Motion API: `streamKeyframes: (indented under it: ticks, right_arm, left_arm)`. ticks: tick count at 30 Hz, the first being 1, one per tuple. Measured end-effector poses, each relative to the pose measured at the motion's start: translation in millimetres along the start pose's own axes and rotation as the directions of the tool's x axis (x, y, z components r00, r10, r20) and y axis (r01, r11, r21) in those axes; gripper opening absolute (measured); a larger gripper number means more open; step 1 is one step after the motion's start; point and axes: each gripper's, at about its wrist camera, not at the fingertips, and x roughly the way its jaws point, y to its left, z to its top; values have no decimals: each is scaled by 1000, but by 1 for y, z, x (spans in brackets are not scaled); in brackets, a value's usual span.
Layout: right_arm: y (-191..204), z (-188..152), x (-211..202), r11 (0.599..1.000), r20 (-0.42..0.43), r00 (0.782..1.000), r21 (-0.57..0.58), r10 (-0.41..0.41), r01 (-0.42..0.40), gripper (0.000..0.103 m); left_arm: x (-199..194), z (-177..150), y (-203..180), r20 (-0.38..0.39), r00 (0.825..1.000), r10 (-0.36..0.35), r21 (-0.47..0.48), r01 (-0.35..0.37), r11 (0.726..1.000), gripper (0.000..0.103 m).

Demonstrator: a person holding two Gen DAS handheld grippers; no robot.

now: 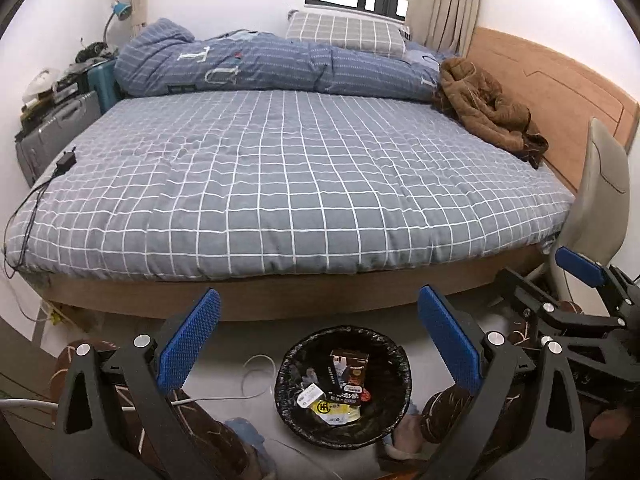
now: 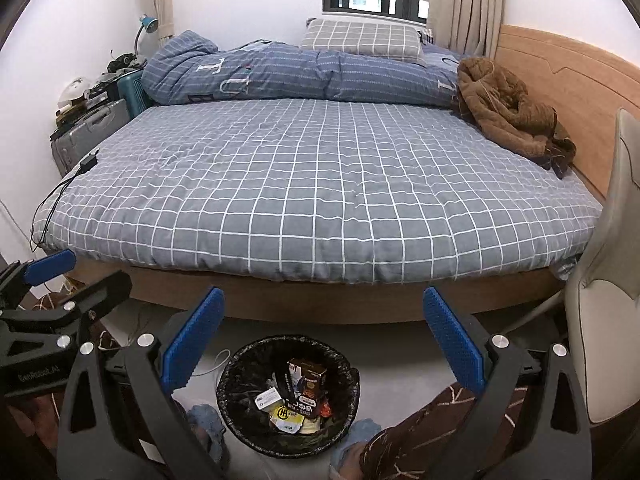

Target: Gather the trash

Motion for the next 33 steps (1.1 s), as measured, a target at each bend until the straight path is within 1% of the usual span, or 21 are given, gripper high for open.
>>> streamKeyframes:
  ticks: [5, 11, 13, 16, 19, 26, 33]
  right_arm:
    - [3, 0, -3, 1000, 0, 1000, -4, -3, 3, 95]
    - [5, 2, -7, 1000, 9, 1000, -6, -6, 6, 95]
    - [5, 2, -7, 1000, 11, 1000, -6, -2, 2, 95]
    - [5, 4, -7, 1000, 11, 1000, -5, 5, -5, 95]
    - [6, 3, -6, 1000, 14, 1000, -8, 10, -10, 95]
    - [5, 2, -2, 1000, 5, 1000, -2, 19, -19, 95]
    - [2, 0, 4, 1000, 5, 1000, 5, 15, -15, 95]
  left_arm:
    - [-3, -1, 4, 0, 1000, 27, 4, -27, 1000, 97]
    - [-5, 0, 8, -2, 999, 36, -1, -36, 999, 97]
    - [-5, 0, 10, 0, 999, 42, -5, -42, 999, 97]
    - [-6, -1, 12, 1, 998, 68, -12, -68, 998, 97]
    - [-6, -2, 13, -4, 998, 66, -18, -66, 998, 96]
    - [-3, -1, 11, -5, 995, 103, -12, -103, 995, 96]
    - [-1, -2, 7, 5, 994, 105, 0, -105, 994, 97]
